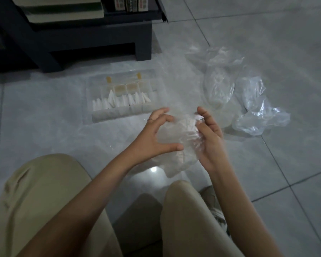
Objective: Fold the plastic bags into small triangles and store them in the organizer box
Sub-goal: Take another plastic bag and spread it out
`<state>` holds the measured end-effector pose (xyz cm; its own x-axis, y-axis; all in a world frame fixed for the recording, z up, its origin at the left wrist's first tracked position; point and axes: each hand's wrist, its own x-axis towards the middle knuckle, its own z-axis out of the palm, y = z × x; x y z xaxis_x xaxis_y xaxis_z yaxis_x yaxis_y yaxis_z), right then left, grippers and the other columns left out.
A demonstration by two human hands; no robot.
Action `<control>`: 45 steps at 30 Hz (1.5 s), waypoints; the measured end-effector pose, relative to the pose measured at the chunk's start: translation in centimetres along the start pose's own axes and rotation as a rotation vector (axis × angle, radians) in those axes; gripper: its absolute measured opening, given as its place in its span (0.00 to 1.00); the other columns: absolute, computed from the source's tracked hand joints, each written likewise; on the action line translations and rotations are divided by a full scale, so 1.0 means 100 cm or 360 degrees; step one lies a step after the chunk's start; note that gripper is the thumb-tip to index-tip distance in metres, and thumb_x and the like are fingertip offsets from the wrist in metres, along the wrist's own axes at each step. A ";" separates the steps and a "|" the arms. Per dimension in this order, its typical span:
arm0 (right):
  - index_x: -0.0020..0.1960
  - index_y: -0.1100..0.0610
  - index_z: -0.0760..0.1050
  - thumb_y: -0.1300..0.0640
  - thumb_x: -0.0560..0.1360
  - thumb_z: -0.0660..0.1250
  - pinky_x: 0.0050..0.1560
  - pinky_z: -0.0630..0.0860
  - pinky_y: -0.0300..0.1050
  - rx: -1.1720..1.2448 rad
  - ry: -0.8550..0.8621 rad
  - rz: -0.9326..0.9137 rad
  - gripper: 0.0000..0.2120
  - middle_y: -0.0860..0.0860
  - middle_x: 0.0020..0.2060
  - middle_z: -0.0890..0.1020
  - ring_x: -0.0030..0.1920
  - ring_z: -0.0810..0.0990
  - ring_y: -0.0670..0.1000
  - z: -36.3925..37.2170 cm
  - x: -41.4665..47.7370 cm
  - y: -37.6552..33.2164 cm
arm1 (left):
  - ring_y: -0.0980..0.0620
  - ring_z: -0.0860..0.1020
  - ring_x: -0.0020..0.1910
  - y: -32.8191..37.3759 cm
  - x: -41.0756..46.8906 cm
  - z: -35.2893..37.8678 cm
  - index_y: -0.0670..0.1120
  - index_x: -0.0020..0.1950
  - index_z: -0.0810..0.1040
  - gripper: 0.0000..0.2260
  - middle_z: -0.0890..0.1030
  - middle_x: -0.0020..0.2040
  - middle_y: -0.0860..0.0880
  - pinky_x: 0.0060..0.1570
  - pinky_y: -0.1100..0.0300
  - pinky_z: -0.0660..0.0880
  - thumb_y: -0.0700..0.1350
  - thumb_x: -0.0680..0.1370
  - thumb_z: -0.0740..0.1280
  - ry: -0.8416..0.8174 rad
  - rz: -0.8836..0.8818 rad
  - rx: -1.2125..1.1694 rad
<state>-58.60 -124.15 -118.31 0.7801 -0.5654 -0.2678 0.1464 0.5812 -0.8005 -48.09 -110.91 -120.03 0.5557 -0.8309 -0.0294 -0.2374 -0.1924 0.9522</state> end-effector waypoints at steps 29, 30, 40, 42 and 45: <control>0.71 0.53 0.54 0.58 0.76 0.69 0.49 0.81 0.44 -0.0981 -0.0092 -0.0069 0.31 0.45 0.56 0.76 0.52 0.82 0.44 0.012 -0.016 0.011 | 0.52 0.78 0.49 -0.006 0.010 -0.027 0.49 0.44 0.61 0.21 0.78 0.50 0.49 0.45 0.58 0.76 0.36 0.62 0.71 0.0493 -0.0109 -0.1130; 0.72 0.54 0.53 0.62 0.77 0.67 0.47 0.80 0.41 -0.0985 -0.0058 -0.0167 0.30 0.46 0.55 0.77 0.51 0.83 0.45 0.013 -0.016 0.013 | 0.52 0.77 0.52 -0.007 0.009 -0.027 0.49 0.45 0.61 0.22 0.77 0.51 0.47 0.48 0.57 0.76 0.39 0.62 0.72 0.0479 -0.0078 -0.1053; 0.72 0.47 0.61 0.61 0.80 0.62 0.35 0.80 0.54 -0.1786 0.0287 -0.1101 0.24 0.46 0.40 0.82 0.34 0.82 0.50 -0.017 -0.008 0.007 | 0.57 0.80 0.50 -0.007 0.010 -0.029 0.48 0.44 0.61 0.19 0.76 0.52 0.49 0.48 0.59 0.76 0.32 0.67 0.69 0.0524 -0.0099 -0.0885; 0.67 0.51 0.70 0.60 0.79 0.61 0.30 0.77 0.49 -0.2155 0.0309 -0.1388 0.17 0.50 0.37 0.83 0.31 0.81 0.50 -0.026 -0.005 0.009 | 0.59 0.80 0.46 -0.003 0.011 -0.027 0.48 0.43 0.61 0.19 0.76 0.50 0.49 0.40 0.65 0.76 0.30 0.70 0.68 0.0582 -0.0149 -0.0939; 0.58 0.59 0.79 0.64 0.79 0.63 0.31 0.78 0.40 -0.1906 0.0367 -0.1387 0.11 0.48 0.40 0.84 0.31 0.81 0.44 -0.026 -0.006 0.009 | 0.57 0.80 0.43 -0.001 0.013 -0.028 0.48 0.40 0.63 0.15 0.78 0.46 0.50 0.37 0.64 0.76 0.30 0.77 0.64 0.0689 -0.0224 -0.1154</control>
<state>-60.51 -124.86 -120.28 0.5856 -0.6162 0.5267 -0.1580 -0.7240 -0.6715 -45.11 -110.49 -119.31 0.8321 -0.5234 -0.1835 0.3430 0.2257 0.9118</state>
